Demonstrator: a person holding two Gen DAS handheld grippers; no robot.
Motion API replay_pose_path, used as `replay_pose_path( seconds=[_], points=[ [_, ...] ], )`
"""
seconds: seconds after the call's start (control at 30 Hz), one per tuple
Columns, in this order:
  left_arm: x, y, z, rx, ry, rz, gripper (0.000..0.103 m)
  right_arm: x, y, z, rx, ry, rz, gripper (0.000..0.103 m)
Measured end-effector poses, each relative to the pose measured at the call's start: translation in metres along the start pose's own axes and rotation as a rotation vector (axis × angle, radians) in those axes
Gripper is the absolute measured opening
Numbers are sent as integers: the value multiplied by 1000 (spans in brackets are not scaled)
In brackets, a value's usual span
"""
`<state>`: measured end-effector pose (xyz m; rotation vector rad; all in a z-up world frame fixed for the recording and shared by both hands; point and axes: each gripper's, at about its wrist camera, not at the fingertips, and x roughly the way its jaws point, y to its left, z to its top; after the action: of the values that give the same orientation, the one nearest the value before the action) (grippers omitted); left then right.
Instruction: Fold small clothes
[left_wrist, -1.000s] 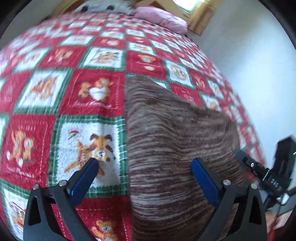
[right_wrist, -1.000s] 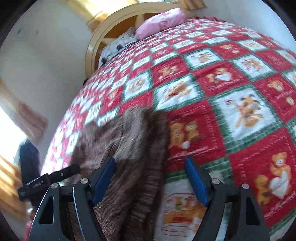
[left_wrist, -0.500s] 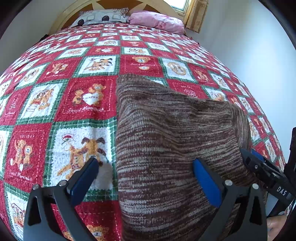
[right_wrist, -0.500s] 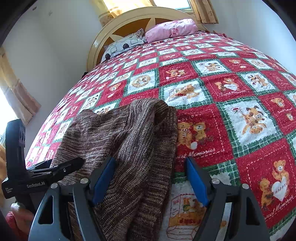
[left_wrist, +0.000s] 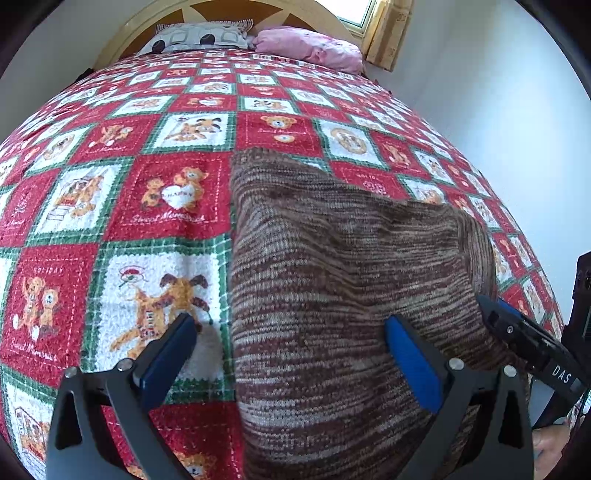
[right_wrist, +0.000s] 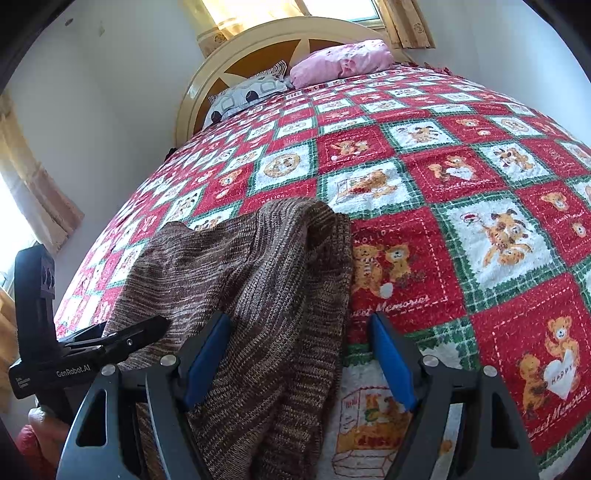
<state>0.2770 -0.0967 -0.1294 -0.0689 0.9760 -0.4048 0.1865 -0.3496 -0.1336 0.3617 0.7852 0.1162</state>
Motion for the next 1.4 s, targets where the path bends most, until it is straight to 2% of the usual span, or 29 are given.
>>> replay_pose_path(
  seconds=[0.2,0.33,0.4,0.5,0.57,0.63,0.77,0.8,0.87,0.93,1.03,1.17,1.3,1.4],
  points=[
    [-1,1,-1,6,0,-17,103,-1,1,1,0,2,-18,77],
    [-6,7,-7,15,-4,-84,103,-10,4,0,19,28,-6,77],
    [-8,8,-10,17,-5,-102,103,-15,9,-9,1,39,23,77],
    [-7,4,-9,30,2,-87,103,-18,22,-21,-74,57,-4,77],
    [-6,8,-8,17,6,-108,103,-18,25,-19,-86,66,-12,77],
    [-4,10,-6,4,13,-128,103,-16,18,-13,-47,63,13,77],
    [-3,8,-6,9,21,-123,103,-7,7,-6,38,52,64,77],
    [-2,7,-7,12,20,-119,103,-4,9,-7,17,54,58,76],
    [-2,4,-6,19,20,-109,103,-2,16,-11,-31,49,25,68],
    [-2,3,-6,18,17,-99,100,-1,20,-12,-54,45,29,52],
    [-2,-2,-7,27,2,-74,95,-1,28,-16,-95,31,15,45],
    [-2,-1,-7,26,-3,-74,95,-3,35,-18,-138,16,-15,44],
    [-5,-2,-9,35,-11,-70,93,-2,22,-17,-70,25,48,44],
    [-4,0,-8,28,-7,-81,93,-1,23,-17,-68,27,53,44]
  ],
)
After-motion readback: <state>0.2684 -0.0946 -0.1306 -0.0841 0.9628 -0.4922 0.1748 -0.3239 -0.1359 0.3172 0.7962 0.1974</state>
